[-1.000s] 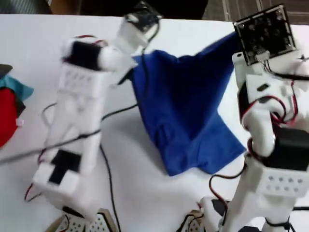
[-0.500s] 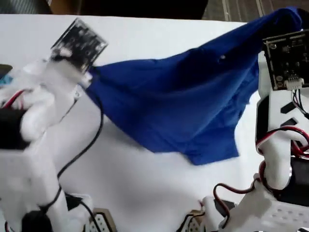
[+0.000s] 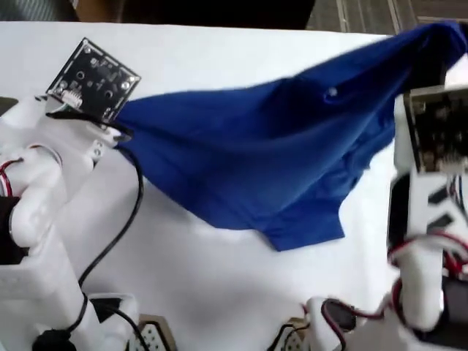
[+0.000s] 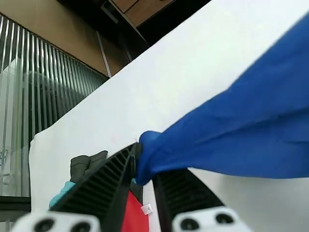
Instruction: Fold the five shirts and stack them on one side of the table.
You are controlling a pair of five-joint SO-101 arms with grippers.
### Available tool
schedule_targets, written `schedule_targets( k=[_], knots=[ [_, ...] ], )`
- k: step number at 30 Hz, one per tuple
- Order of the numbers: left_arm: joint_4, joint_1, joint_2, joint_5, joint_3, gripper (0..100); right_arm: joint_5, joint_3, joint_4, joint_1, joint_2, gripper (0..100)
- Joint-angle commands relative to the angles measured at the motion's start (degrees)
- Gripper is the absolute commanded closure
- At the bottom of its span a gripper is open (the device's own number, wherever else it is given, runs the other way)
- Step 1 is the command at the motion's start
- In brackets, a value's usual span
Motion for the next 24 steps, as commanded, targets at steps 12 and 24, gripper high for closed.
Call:
schedule_targets(
  k=[12,24],
  knots=[
    [0.9,-4.3,-15.9,-5.5,8.7,97,0.1,-2.3,4.5,-3.5,-4.4,97.8],
    [-0.7,-9.4,-18.6,-5.7,22.3,97,0.2,-6.9,-3.2,-3.5,-1.0,97.8]
  ],
)
